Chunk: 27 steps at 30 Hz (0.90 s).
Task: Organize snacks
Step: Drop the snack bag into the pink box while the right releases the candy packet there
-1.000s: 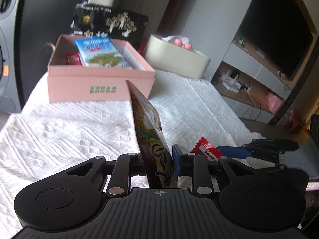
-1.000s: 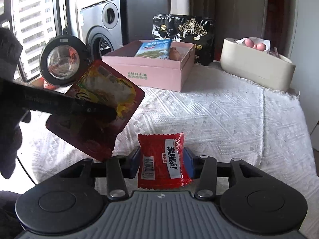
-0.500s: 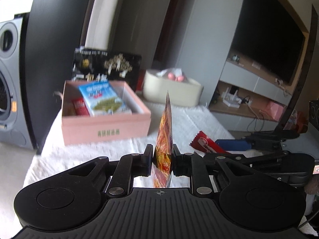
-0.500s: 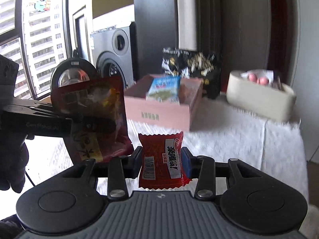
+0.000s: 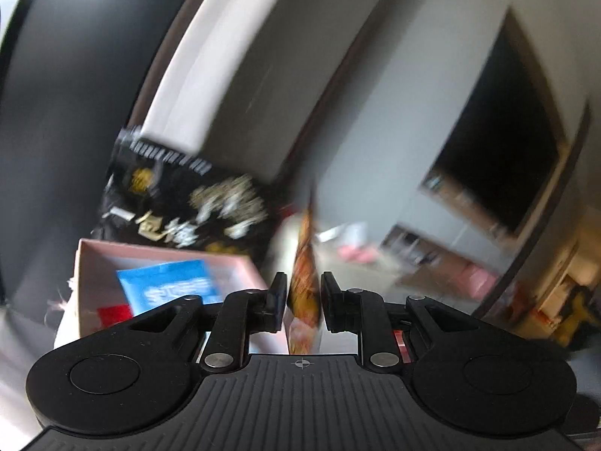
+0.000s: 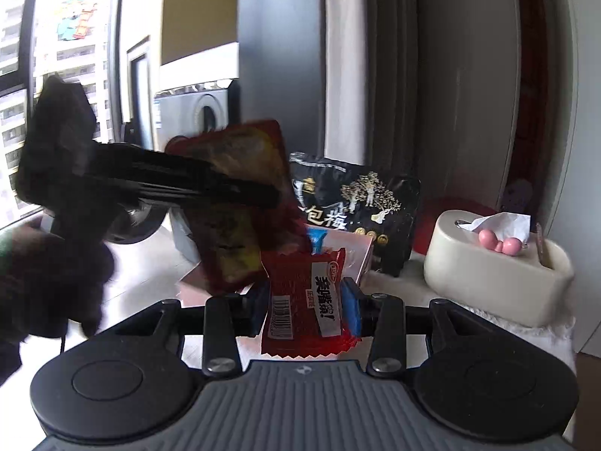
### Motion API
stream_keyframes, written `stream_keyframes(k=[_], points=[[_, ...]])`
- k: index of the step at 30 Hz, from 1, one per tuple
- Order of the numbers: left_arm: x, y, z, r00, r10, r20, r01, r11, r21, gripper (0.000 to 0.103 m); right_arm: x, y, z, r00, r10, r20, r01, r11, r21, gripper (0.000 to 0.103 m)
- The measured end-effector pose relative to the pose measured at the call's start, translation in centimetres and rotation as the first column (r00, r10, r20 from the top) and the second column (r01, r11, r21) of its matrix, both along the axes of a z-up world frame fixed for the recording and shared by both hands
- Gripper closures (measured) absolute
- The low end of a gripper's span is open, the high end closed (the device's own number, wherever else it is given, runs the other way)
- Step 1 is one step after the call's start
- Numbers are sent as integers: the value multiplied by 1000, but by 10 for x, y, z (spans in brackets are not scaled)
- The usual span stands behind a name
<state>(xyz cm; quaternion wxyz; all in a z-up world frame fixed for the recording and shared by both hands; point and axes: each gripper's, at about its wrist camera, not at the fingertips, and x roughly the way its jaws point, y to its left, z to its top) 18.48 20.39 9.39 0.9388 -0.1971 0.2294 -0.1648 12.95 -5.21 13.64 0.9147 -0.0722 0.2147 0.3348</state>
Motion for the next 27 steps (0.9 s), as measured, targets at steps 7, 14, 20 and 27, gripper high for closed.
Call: stream_keyframes(k=[7,14,20,27], points=[[58,25,-43,988,10,-152,0,998,66,74,44,16,-21,997,-39,-68,35,998,-58,63],[25,64,-17,988,155,-9,-155,983,-99,74,96,46,-31,986,-44,-159,46,999,6,63],[-12,67,-16,967,253,41,-254,967,11,74,137,94,-59,984,-68,-165,60,997,-56,63],[-77,51,-10,942,332,51,-333,943,10,74,132,83,-72,978,-105,-178,94,993,-69,49]])
